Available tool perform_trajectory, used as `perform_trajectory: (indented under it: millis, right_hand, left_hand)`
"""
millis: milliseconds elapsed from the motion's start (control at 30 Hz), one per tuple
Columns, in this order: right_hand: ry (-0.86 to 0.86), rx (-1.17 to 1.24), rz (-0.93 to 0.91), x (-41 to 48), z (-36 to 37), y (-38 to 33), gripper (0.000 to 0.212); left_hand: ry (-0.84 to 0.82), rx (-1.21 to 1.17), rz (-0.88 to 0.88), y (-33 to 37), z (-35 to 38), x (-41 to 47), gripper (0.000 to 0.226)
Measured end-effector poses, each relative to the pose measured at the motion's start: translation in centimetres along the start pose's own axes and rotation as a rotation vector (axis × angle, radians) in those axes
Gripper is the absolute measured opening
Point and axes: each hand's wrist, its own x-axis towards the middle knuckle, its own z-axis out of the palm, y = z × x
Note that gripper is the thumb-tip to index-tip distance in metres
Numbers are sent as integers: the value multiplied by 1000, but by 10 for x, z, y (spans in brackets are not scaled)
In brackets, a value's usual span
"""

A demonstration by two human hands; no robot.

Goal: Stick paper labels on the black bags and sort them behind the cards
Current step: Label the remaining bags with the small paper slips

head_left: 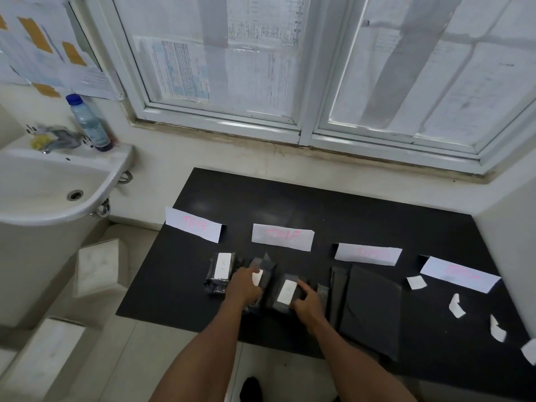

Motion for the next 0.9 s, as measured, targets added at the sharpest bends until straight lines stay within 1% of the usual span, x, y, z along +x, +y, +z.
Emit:
perform_trajectory:
  millis: [133, 167, 267, 300, 400, 467, 500, 567, 600, 667, 767, 800, 833, 900]
  right_hand:
    - [-10, -73, -27, 8, 11, 1, 71]
    - [-5, -89, -23, 12, 12, 0, 72]
    - [19, -149, -7, 15, 15, -3, 73]
    - [24, -167, -1, 17, 17, -3, 73]
    - [50, -200, 44, 25, 21, -1, 71]
    - [121, -273, 54, 28, 27, -3, 63]
    - [172, -302, 28, 27, 30, -6, 57]
    - [255, -287, -38, 25, 34, -15, 40]
    - [263, -263, -71, 25, 39, -20, 32]
    - [244, -242, -125, 28, 46, -26, 19]
    - [136, -308, -176, 28, 66, -34, 9]
    - [90, -332, -170, 27, 74, -35, 16]
    - [52, -361, -148, 27, 83, -34, 27]
    - [31, -415, -102, 25, 96, -35, 51]
  left_hand:
    - [4, 185, 38, -12, 17, 10, 51]
    - [11, 213, 40, -12, 22, 13, 56]
    - [31, 288, 15, -10, 31, 17, 81]
    - [46, 305, 7, -8, 33, 19, 85]
    - [77, 273, -4, -2, 33, 22, 85]
    - [103, 166, 0, 2, 28, 24, 84]
    - [122, 116, 12, 4, 24, 26, 83]
    - [176, 68, 56, 10, 11, 30, 82]
    - [208, 60, 77, 11, 2, 31, 81]
    - [244, 23, 129, 16, -11, 36, 80]
    - [284, -87, 158, 14, -31, 39, 76]
    - [293, -110, 157, 12, -36, 39, 76]
    - [298, -125, 154, 8, -39, 39, 75]
    - [304, -137, 150, 4, -45, 37, 76]
